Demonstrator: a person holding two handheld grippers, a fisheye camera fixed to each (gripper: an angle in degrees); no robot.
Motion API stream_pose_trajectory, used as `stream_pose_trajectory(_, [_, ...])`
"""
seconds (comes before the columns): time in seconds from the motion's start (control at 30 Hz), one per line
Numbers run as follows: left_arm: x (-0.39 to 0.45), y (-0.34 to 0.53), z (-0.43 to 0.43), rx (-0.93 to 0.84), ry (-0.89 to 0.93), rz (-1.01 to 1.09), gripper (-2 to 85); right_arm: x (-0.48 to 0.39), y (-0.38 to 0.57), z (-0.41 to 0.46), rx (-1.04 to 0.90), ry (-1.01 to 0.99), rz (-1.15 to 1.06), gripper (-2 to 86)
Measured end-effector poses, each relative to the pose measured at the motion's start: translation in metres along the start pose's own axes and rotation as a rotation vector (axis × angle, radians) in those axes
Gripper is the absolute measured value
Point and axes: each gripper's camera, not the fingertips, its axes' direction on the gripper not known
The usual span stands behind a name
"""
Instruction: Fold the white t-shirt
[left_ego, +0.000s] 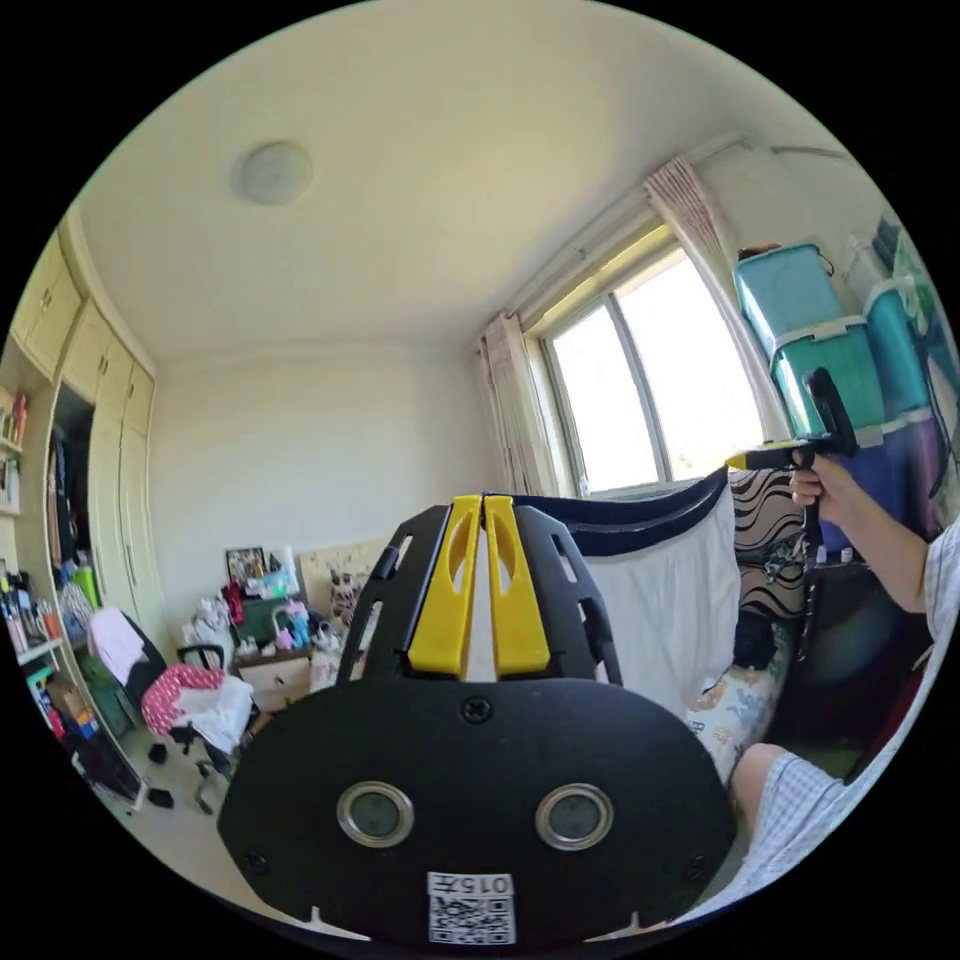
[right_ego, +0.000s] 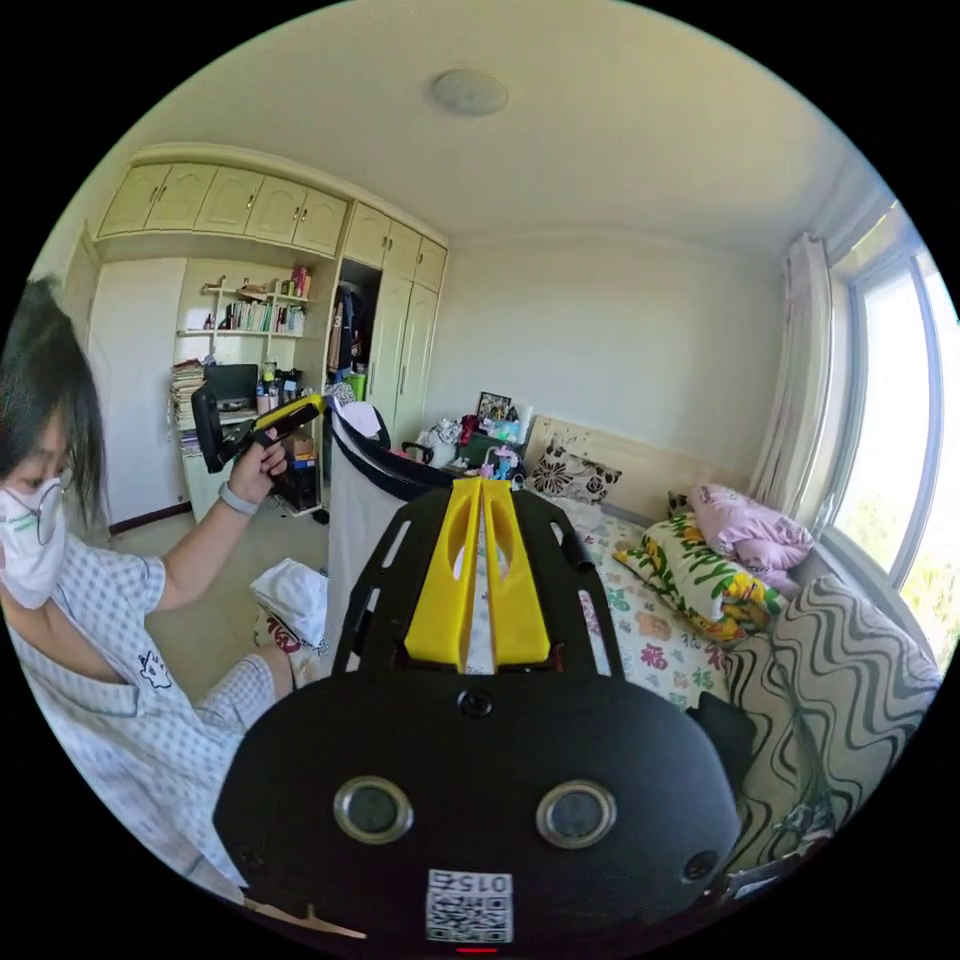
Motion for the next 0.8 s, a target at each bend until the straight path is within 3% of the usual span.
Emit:
stream_pose_trajectory(0.17, [0.009,-0.029,0.001,0.047,0.004,0.050,-0.9,0.032,-0.032,-0.005,0.035,0.038,-0.028,-0.7])
stream_pose_trajectory(0.37, [0.014,-0.008,0.083,-0.064,-0.003,0.071,-0.9,0.115,-0.038,0.072,-0.080,0.061,0.023,-0.7])
stream_pose_trajectory(0.47, [0.009,0.034,0.162,-0.193,0.018,0.035,-0.8,0.178,-0.021,0.151,-0.219,0.068,0.101,-0.7])
stream_pose_trajectory(0.63, [0.000,0.172,0.356,-0.599,0.048,-0.071,-0.5,0.312,0.069,0.334,-0.532,0.015,0.394,-0.3])
stream_pose_trajectory(0.8, [-0.005,0.338,0.495,-0.978,0.098,-0.212,1.7,0.406,0.185,0.436,-0.473,-0.241,0.903,2.2])
